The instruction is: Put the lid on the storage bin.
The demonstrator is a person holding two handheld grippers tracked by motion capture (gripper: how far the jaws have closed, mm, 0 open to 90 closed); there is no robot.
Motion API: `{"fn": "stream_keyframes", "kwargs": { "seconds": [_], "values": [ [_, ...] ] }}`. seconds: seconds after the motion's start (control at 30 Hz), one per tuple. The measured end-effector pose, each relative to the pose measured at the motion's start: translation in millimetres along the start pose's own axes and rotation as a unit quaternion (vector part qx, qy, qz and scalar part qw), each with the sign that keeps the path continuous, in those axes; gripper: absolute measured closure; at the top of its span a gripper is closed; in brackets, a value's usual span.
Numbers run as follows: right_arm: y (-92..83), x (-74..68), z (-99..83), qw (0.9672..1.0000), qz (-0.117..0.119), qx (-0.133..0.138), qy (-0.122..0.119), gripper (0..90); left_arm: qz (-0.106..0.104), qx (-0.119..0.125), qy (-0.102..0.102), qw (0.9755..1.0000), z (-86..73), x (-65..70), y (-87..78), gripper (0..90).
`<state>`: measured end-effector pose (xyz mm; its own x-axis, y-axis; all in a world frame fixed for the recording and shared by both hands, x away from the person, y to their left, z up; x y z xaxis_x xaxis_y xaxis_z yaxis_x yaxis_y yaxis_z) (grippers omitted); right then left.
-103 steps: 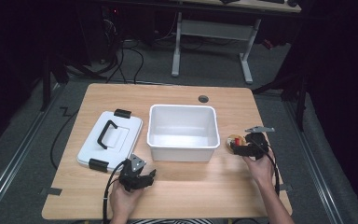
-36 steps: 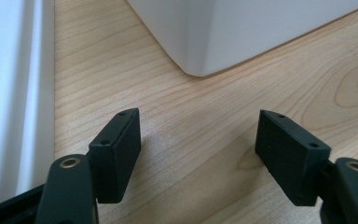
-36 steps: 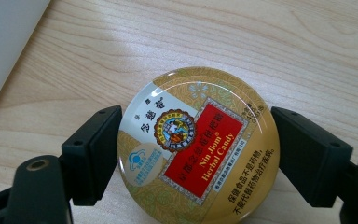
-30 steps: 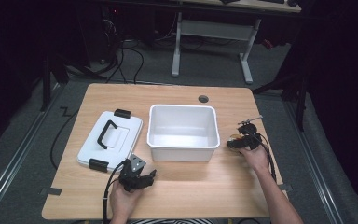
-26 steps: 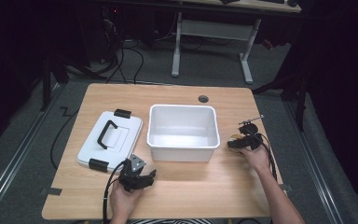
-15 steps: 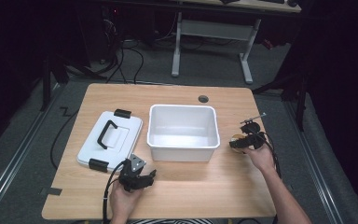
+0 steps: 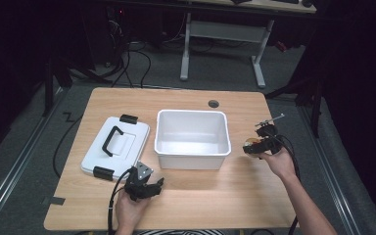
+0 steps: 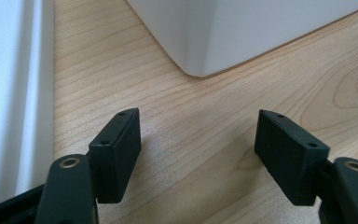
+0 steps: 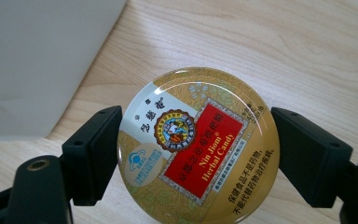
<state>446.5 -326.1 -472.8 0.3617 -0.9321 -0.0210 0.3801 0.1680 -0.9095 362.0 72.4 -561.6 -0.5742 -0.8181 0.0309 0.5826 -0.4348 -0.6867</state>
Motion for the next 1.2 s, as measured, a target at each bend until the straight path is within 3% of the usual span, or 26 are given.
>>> {"fn": "stream_keyframes", "kwargs": {
  "seconds": [0.77,1.2],
  "values": [
    [-56.7,-12.9,26.8,0.9985,0.022,0.039,-0.032,20.2,-0.001,0.0,0.0,1.0,0.0,-0.1,-0.1,31.9],
    [-86.9,-30.0,51.9,0.9958,0.031,0.063,-0.06,20.2,-0.001,0.0,-0.001,1.0,0.0,-0.1,-0.2,31.9]
  ]
}}
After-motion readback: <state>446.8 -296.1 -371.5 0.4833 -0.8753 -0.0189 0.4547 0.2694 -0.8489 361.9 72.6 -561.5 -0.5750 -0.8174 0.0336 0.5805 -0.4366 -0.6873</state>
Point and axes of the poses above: each handheld gripper's, and its own axes: y roughly forward along the jaws, z roughly out of its top, x roughly to its right, the point moved 4 cm from there along y, roughly forward along the jaws, and after that the axes turned 2 degrees about -x, right-handed, at the moved point
